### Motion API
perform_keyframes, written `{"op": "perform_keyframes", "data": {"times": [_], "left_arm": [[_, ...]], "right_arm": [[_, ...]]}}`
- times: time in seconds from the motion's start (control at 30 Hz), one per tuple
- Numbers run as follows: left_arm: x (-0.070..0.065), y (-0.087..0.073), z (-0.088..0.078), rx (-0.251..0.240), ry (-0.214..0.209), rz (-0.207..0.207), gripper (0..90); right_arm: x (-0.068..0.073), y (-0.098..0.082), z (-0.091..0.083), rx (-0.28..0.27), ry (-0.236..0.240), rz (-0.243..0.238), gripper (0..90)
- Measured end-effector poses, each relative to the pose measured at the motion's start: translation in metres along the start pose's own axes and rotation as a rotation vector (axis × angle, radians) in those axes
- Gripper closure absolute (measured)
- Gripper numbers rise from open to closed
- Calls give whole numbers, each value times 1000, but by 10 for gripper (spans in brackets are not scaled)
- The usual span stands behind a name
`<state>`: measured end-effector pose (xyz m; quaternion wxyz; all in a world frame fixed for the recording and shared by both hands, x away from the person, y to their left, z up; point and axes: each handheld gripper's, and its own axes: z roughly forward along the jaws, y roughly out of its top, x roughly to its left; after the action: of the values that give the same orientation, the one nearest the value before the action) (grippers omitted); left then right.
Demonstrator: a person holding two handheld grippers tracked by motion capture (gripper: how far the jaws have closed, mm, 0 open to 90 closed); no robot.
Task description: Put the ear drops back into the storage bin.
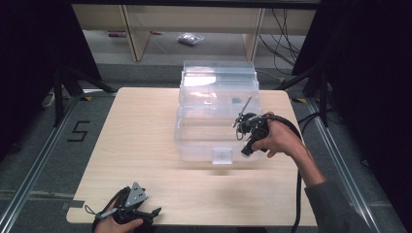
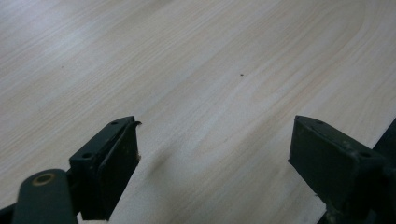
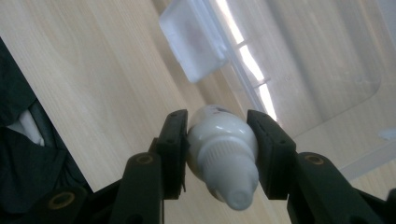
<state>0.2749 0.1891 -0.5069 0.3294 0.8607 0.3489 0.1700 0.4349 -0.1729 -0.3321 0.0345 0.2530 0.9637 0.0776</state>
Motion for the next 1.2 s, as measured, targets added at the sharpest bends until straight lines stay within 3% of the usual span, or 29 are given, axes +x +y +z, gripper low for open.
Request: {"op": "perform_keyframes", "data": {"times": [0.2,0.23,0.3,0.37,0.4,0.43,0.5,0.57,0.67,0.73,0.8,0.87,1.0,1.03,1.17,1.2], "left_arm": [[0,-1,0,-4,-6,-6,152],[2,0,-2,20,-11,16,152],[0,0,0,-8,1,-2,152],[1,0,-1,-1,-3,7,152],[0,-1,0,-1,-4,-9,152],[2,0,-1,6,-6,14,152],[1,0,0,-8,0,-2,152],[1,0,0,0,-4,1,152],[1,0,0,-9,1,-2,152],[0,0,0,-1,-5,-2,152],[1,0,-1,1,-3,7,152],[0,0,0,-1,-5,-7,152],[1,0,0,-2,-3,1,152],[1,0,0,-2,-3,1,152],[0,0,0,-6,-5,-1,152],[1,0,-2,0,-10,11,152]], "right_arm": [[-11,1,-3,15,-8,15,603],[-13,1,-5,16,-10,22,603],[-19,2,-7,10,-16,16,603],[-21,2,-9,16,-7,49,603],[-24,3,-9,7,-11,33,603],[-26,4,-9,10,-18,30,603],[-29,5,-8,15,-22,65,603],[-35,6,-7,16,-22,51,603],[-39,7,-6,24,-23,86,603],[-49,7,-1,31,-28,88,603],[-50,7,1,27,-26,101,603],[-57,8,5,38,-27,100,603],[-66,12,15,66,-39,156,603],[-69,12,16,60,-39,133,603],[-76,14,25,79,-39,175,603],[-80,14,27,64,-39,153,603]]}}
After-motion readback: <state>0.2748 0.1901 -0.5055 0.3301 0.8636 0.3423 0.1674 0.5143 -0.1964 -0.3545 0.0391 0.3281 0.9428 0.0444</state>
